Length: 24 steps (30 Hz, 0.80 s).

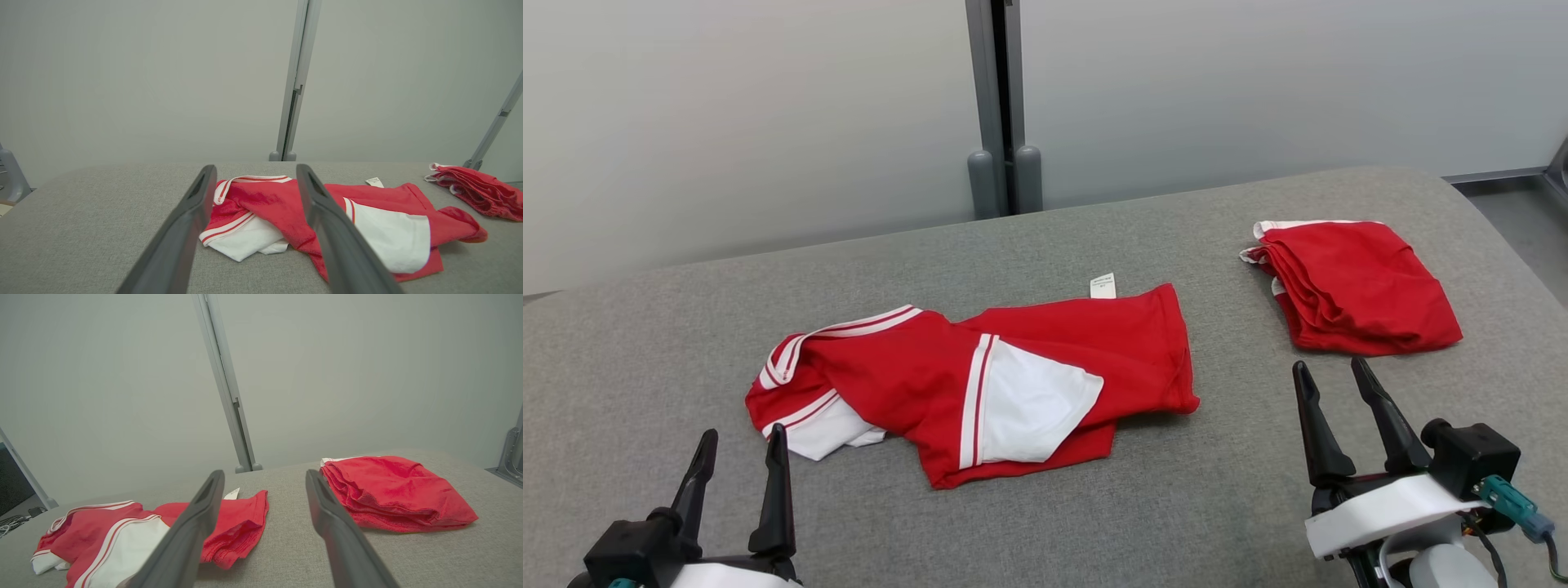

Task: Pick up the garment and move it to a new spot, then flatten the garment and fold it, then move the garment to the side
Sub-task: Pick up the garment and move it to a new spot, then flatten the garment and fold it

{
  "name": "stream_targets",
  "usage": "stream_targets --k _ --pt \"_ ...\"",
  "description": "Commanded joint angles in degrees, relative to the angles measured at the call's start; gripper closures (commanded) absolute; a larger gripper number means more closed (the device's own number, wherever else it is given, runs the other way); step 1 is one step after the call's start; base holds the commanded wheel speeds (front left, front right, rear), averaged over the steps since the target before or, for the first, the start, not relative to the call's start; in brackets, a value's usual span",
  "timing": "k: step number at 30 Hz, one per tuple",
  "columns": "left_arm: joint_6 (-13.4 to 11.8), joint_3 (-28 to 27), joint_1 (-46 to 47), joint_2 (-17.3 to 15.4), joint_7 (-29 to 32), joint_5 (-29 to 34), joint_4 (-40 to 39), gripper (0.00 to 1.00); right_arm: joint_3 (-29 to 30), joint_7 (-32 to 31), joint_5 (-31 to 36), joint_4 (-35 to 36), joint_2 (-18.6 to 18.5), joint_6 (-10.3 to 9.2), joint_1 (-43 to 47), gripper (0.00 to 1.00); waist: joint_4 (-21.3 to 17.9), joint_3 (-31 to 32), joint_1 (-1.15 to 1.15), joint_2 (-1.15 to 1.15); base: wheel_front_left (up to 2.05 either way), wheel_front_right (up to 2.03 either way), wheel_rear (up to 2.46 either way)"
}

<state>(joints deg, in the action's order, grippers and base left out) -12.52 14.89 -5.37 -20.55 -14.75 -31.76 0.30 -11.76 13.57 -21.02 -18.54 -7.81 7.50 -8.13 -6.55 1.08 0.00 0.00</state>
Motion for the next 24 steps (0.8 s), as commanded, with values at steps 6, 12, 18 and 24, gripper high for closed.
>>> stream_targets --k 6,12,18,24 --pt "-0.3 0.2 1.1 0.2 -0.3 0.6 -0.8 0.0 -0.2 -0.9 0.4 0.7 -0.4 -0.02 0.1 0.0 1.0 -0.3 0.0 0.0 0.0 0.0 0.0" --pt "-0.6 0.5 1.2 0.4 -0.2 0.5 -1.1 0.0 0.0 -1.5 0.3 1.0 -0.9 -0.02 0.1 0.0 1.4 -0.3 0.0 0.0 0.0 0.0 0.0" --pt "-0.8 0.5 1.2 0.5 -0.2 0.6 -0.8 0.0 0.0 -1.7 0.3 1.2 -0.9 -0.02 0.1 0.0 1.0 -0.1 0.0 0.0 0.0 0.0 0.0" --pt "-0.5 0.5 1.7 0.5 -0.3 0.6 -0.5 0.0 0.0 -1.7 0.3 1.2 -0.8 -0.02 0.0 0.0 0.8 -0.1 0.0 0.0 0.0 0.0 0.0"
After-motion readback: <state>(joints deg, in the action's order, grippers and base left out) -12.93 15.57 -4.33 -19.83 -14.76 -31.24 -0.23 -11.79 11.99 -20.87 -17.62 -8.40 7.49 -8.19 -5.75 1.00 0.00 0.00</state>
